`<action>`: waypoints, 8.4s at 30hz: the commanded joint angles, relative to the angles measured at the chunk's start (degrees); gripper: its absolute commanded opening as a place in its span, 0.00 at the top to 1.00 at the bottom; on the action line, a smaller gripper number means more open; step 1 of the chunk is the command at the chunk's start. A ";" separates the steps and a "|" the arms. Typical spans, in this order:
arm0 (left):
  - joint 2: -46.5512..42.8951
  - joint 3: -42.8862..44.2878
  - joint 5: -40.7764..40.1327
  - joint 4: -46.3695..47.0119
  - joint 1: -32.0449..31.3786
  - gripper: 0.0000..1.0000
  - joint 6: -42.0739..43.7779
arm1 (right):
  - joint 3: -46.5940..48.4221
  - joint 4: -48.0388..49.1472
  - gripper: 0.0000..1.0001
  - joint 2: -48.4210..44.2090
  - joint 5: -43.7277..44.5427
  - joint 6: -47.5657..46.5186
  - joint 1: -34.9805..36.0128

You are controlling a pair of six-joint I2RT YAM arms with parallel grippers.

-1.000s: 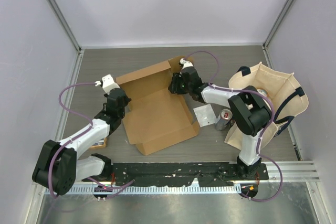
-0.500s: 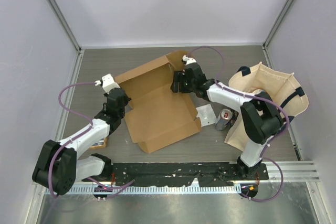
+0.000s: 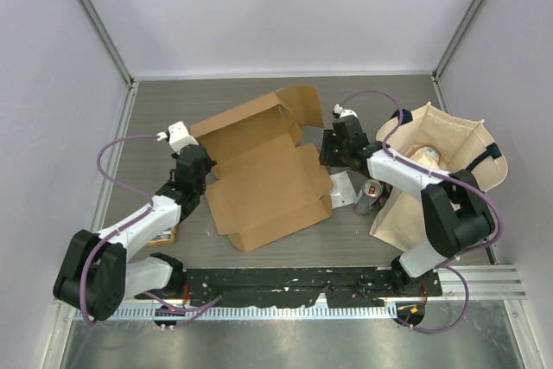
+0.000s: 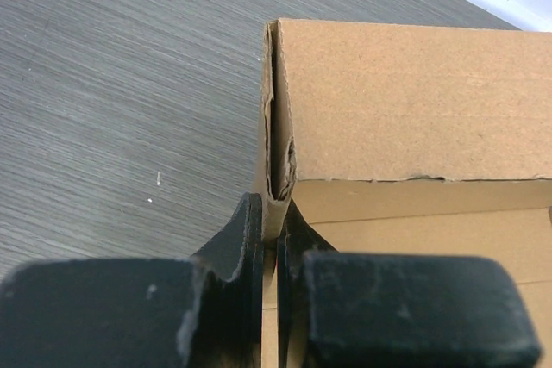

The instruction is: Fold the paper box

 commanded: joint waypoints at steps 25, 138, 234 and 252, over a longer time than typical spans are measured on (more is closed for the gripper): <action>1.64 1.64 -0.40 7.16 -0.22 1.00 7.35 | 10.22 5.34 0.31 -0.62 3.93 -15.40 -1.87; -22.16 -2.31 5.48 -18.84 -0.22 0.28 -6.87 | -2.70 26.62 0.98 -2.79 16.68 -0.64 12.98; 40.14 4.98 51.37 52.42 -3.38 1.00 3.13 | 8.90 52.46 0.09 20.05 -35.25 -17.60 -4.59; 39.35 6.03 48.73 44.07 -3.38 1.00 3.05 | 4.34 50.37 0.13 11.54 -22.89 -7.05 -1.53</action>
